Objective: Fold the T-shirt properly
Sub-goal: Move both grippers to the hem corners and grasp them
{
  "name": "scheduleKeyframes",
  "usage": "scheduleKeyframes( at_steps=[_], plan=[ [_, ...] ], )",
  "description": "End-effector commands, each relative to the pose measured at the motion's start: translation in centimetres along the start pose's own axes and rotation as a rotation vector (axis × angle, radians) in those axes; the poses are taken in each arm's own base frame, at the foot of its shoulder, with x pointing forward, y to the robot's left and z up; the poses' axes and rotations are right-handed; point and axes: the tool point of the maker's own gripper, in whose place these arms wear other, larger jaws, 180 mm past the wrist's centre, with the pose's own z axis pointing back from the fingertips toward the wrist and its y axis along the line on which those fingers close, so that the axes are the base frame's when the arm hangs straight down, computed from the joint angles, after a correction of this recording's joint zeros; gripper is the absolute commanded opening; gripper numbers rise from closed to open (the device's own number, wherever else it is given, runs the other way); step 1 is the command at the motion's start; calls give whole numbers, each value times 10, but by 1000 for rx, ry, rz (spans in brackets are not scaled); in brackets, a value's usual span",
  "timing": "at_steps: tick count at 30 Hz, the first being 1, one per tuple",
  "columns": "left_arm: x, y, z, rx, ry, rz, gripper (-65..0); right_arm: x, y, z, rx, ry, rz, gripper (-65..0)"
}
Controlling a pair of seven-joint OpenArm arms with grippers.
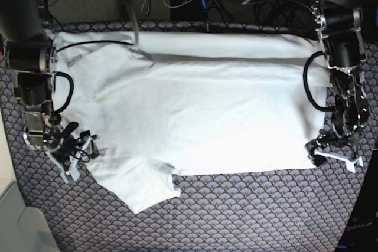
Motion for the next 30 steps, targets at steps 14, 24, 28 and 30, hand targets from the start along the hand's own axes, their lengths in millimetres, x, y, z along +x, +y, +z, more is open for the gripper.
scheduleKeyframes(
  at_steps=[14, 24, 28, 30],
  plan=[
    [44, -1, -32, 83, -153, -54, -82, 28, -6, 4, -10, -69, 2, -650],
    [39, -27, -56, 76, -149, -130, -82, 25, -6, 4, -11, -60, 3, -650],
    [19, -24, -60, 86, -116, -122, -82, 15, -4, 3, -7, -45, -2, -650],
    [10, -30, -62, 77, -104, -120, -82, 15, -4, 3, -7, -45, -2, -650]
  ],
)
